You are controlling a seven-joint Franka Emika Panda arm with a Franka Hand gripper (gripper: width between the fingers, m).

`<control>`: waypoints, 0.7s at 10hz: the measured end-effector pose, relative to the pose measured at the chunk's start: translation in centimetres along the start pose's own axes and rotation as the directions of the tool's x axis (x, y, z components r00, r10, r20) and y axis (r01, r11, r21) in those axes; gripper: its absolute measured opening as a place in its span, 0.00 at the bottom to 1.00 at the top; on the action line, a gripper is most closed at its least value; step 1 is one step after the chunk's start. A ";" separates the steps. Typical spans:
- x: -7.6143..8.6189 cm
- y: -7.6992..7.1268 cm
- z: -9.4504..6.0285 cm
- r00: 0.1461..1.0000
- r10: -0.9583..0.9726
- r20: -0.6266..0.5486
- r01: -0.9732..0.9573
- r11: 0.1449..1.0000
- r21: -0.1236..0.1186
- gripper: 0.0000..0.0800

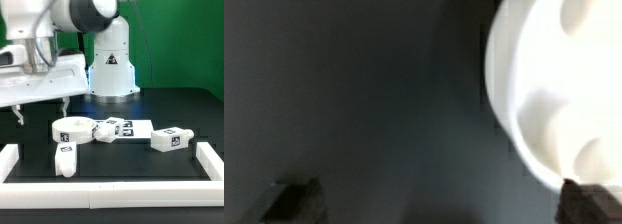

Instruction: Assemble stool

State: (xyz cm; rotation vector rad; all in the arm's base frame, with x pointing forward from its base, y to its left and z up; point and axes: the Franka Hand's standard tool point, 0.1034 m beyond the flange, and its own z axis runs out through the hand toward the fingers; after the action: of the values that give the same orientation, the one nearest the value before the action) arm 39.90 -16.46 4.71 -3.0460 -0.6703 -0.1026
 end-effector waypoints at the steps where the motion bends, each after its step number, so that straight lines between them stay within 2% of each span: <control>1: -0.9 -0.5 1.0 0.998 -0.062 0.020 0.062 0.998 -0.006 0.81; 3: -1.6 -1.1 2.2 0.996 -0.072 0.044 0.071 0.997 0.013 0.81; 5: -1.7 -1.3 3.5 0.996 -0.072 0.059 0.070 0.997 0.022 0.81; 7: -1.7 -1.2 3.7 0.996 -0.072 0.060 0.070 0.997 0.023 0.78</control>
Offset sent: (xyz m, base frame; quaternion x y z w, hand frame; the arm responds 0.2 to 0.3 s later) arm 0.0021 0.0150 -0.0236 0.0060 0.0136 0.0095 0.9998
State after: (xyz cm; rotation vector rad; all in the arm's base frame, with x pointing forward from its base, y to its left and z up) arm 38.09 -15.94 0.91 -3.0168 -0.7785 -0.0034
